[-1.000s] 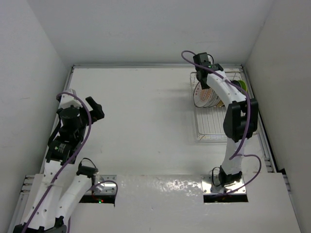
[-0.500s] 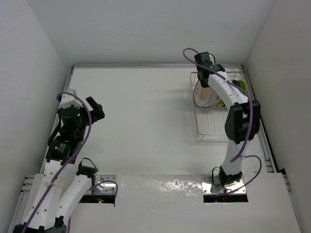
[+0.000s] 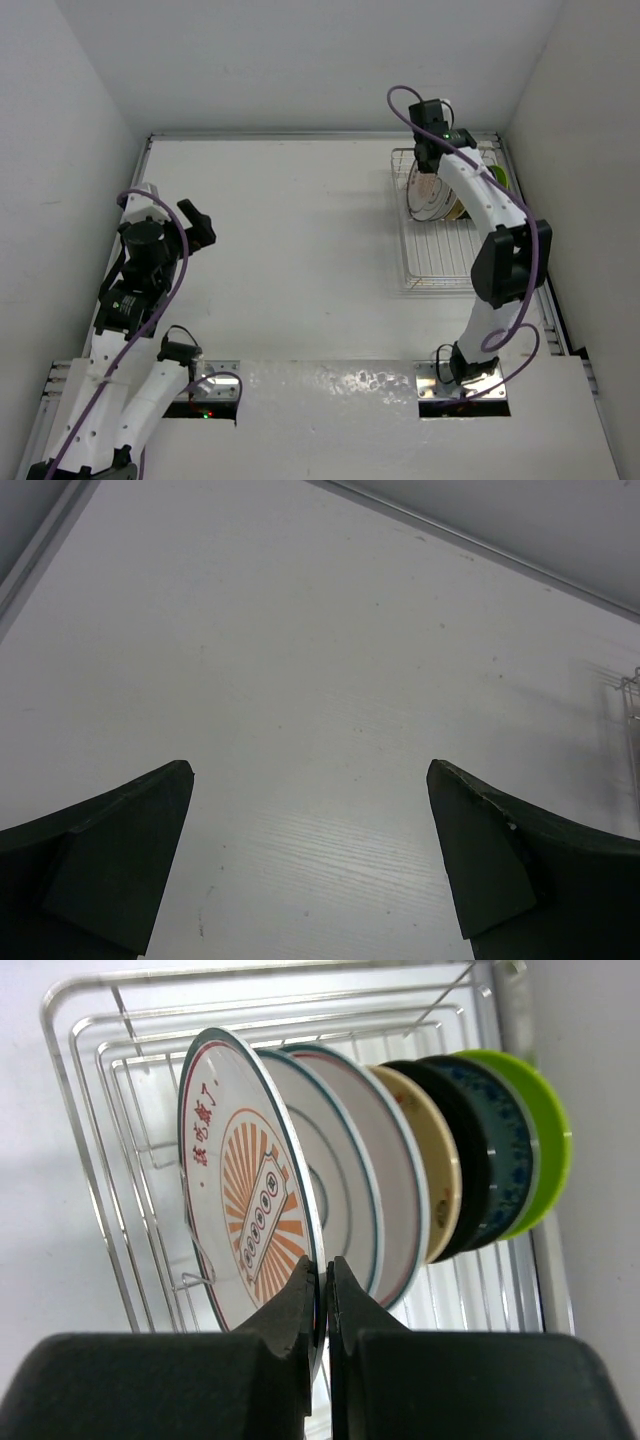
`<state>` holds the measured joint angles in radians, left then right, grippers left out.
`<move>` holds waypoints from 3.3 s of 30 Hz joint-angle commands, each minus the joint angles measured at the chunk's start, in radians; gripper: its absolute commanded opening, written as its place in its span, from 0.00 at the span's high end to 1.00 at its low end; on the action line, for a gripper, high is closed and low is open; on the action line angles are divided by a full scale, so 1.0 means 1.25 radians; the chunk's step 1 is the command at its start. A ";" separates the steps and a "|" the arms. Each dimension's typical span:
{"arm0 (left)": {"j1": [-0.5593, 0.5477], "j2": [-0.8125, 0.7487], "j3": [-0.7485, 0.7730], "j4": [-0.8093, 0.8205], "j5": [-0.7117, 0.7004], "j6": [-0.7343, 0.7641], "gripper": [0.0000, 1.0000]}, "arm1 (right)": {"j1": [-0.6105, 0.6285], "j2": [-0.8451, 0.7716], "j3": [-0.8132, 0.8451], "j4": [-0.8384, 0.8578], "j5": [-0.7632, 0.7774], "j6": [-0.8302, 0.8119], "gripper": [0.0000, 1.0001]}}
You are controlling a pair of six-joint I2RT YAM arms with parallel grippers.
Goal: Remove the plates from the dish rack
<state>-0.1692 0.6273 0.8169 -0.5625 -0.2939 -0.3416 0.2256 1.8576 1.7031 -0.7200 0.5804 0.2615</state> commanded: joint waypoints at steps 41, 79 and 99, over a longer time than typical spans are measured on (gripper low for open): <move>-0.008 0.324 -0.022 0.604 0.697 -0.364 1.00 | 0.167 -0.324 -0.248 0.427 -0.889 0.306 1.00; -0.055 1.116 0.257 0.583 0.444 -0.388 0.24 | -0.061 -0.257 -0.199 0.003 -0.175 0.028 0.17; -0.062 0.386 -0.006 0.185 0.097 -0.271 0.00 | -0.085 -0.118 -0.069 0.018 -0.140 -0.020 0.45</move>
<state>-0.2363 1.3060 0.8173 -0.2371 -0.0898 -0.7738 0.1184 1.6924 1.5677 -0.7326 0.3931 0.2581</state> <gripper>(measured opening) 0.999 0.562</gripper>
